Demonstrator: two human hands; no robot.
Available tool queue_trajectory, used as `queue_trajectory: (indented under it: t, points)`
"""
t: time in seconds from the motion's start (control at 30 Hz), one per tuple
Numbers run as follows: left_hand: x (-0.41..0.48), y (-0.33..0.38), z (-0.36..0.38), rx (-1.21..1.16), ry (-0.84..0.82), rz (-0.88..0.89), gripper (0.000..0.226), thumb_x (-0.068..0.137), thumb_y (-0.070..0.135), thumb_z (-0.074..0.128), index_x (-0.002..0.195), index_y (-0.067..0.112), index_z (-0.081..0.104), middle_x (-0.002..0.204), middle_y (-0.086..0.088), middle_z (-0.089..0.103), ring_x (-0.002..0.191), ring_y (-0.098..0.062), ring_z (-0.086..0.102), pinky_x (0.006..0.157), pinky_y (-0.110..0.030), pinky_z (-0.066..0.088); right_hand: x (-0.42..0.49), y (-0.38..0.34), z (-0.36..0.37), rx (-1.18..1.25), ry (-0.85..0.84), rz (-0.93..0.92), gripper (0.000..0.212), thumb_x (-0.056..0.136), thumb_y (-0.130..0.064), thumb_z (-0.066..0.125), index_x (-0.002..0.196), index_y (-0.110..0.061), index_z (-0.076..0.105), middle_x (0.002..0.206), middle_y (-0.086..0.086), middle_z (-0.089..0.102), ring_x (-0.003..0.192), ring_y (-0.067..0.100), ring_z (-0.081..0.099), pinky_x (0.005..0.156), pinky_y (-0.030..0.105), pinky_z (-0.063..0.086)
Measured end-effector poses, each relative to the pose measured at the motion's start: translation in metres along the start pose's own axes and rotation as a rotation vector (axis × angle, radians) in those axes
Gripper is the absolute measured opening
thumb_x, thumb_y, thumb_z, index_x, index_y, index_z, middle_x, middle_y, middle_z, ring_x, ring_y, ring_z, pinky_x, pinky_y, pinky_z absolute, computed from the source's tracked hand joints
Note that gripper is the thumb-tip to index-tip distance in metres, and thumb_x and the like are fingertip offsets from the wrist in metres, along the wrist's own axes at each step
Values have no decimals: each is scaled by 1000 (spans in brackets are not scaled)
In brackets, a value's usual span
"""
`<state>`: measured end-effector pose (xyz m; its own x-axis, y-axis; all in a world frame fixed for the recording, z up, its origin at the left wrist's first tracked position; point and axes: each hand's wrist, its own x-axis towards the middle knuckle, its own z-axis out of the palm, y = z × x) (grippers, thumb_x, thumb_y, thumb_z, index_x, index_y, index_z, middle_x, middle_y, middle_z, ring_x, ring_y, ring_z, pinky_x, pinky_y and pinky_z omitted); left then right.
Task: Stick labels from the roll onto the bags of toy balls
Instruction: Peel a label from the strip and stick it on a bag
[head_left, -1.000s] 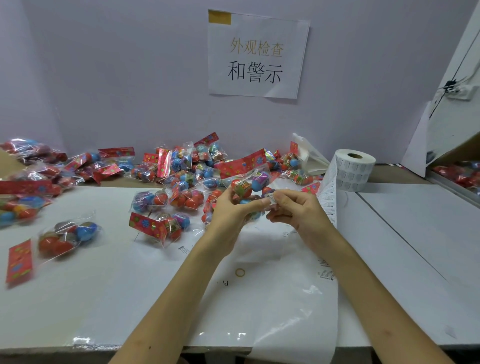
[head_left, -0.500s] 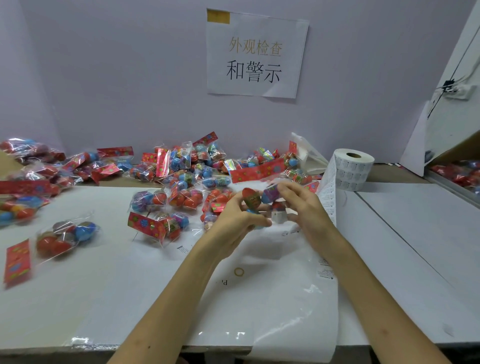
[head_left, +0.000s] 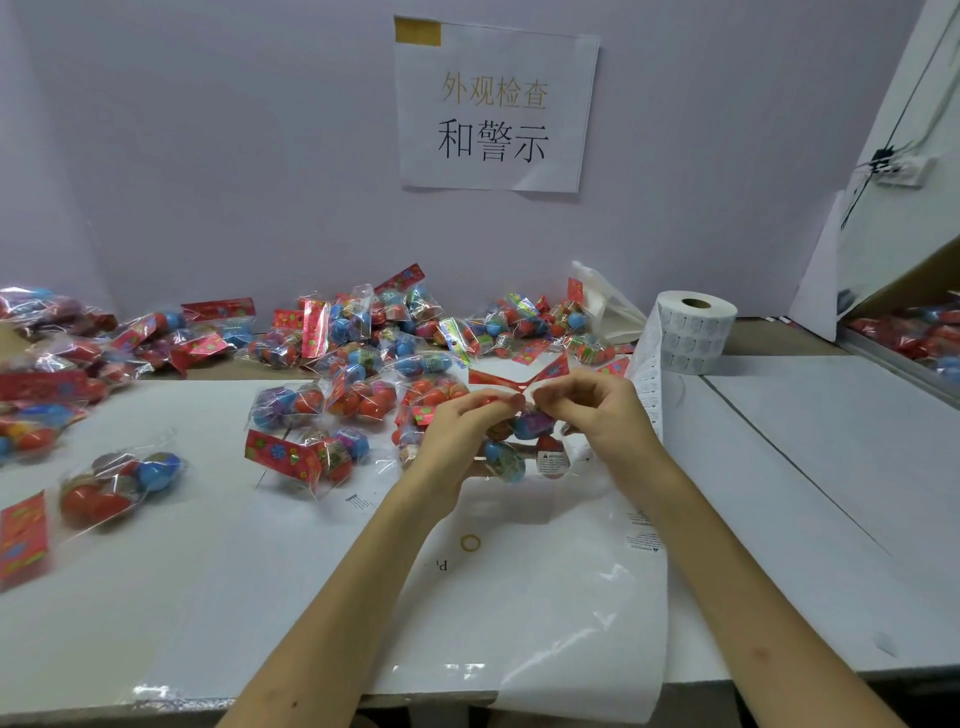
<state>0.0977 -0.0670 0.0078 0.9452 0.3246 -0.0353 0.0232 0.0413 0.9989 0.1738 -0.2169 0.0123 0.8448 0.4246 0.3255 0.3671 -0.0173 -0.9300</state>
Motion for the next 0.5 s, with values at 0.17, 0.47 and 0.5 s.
queue_trajectory:
  t: [0.17, 0.47, 0.5]
  points:
    - [2, -4, -1, 47, 83, 92, 30, 97, 14, 65, 75, 30, 77, 85, 10, 74, 91, -14, 72, 70, -31, 60, 1, 0, 0, -58, -53, 61, 11, 91, -13, 73, 93, -24, 74, 87, -1, 77, 83, 9, 71, 63, 21, 53]
    - [0, -10, 0, 246, -105, 108, 22, 88, 47, 65, 81, 31, 78, 75, 8, 77, 67, -9, 74, 54, -16, 55, 8, -9, -24, -280, -294, 157, 13, 92, -27, 74, 103, -20, 70, 79, -1, 75, 65, 15, 74, 51, 22, 53]
    - [1, -11, -1, 263, -109, 111, 28, 82, 54, 62, 89, 31, 77, 77, 6, 77, 70, -13, 75, 56, -20, 57, 11, -12, -28, -303, -311, 158, 15, 93, -26, 74, 104, -17, 70, 80, -1, 74, 65, 15, 74, 50, 22, 54]
